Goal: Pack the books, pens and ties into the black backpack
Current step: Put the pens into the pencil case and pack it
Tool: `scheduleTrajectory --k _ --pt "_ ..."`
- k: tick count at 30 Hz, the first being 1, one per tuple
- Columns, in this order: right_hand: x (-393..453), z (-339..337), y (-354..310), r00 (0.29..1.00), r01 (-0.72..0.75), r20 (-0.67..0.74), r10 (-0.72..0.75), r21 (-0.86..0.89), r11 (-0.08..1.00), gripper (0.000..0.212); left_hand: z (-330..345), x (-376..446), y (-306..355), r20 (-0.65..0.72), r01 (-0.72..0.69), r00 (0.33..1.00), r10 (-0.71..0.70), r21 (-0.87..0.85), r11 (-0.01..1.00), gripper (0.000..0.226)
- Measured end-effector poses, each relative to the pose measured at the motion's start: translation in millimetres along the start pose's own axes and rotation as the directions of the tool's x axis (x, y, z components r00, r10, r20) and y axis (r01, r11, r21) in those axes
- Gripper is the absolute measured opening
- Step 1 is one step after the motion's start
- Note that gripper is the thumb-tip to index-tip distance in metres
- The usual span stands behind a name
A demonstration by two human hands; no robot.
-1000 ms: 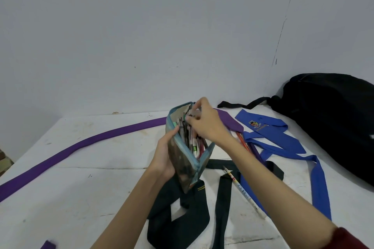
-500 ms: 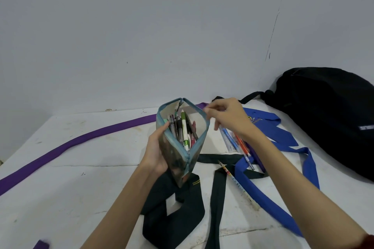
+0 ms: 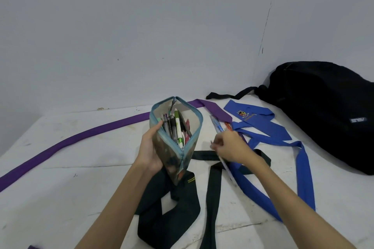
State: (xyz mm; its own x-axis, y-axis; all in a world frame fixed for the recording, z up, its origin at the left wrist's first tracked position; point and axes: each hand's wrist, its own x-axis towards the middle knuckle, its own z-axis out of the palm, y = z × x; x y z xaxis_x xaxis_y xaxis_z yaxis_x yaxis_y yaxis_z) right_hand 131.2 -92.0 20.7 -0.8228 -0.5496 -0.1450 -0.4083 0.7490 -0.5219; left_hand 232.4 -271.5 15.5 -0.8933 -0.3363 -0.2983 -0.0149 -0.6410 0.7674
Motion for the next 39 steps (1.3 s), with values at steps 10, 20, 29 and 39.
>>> scheduleTrajectory --k 10,20,29,39 --pt "1.5 -80.5 -76.2 0.631 0.550 -0.770 -0.093 0.359 0.754 0.010 20.3 0.3 -11.3 0.081 0.004 0.997 -0.008 0.043 0.999 0.022" --pt "17.5 -58.8 -50.7 0.921 0.221 -0.366 -0.130 0.218 0.951 0.026 39.7 11.7 -18.5 0.123 0.032 0.992 -0.034 0.016 0.999 0.034" --pt "47.6 -58.8 46.4 0.960 -0.181 -0.198 0.199 0.105 0.978 0.022 35.0 41.2 -15.9 0.044 0.095 0.995 -0.092 -0.047 0.994 0.028" --pt "56.9 -33.0 72.8 0.943 -0.334 -0.012 0.334 0.002 0.943 0.025 28.8 55.1 -28.3 0.024 0.084 0.996 -0.083 -0.027 0.996 0.027"
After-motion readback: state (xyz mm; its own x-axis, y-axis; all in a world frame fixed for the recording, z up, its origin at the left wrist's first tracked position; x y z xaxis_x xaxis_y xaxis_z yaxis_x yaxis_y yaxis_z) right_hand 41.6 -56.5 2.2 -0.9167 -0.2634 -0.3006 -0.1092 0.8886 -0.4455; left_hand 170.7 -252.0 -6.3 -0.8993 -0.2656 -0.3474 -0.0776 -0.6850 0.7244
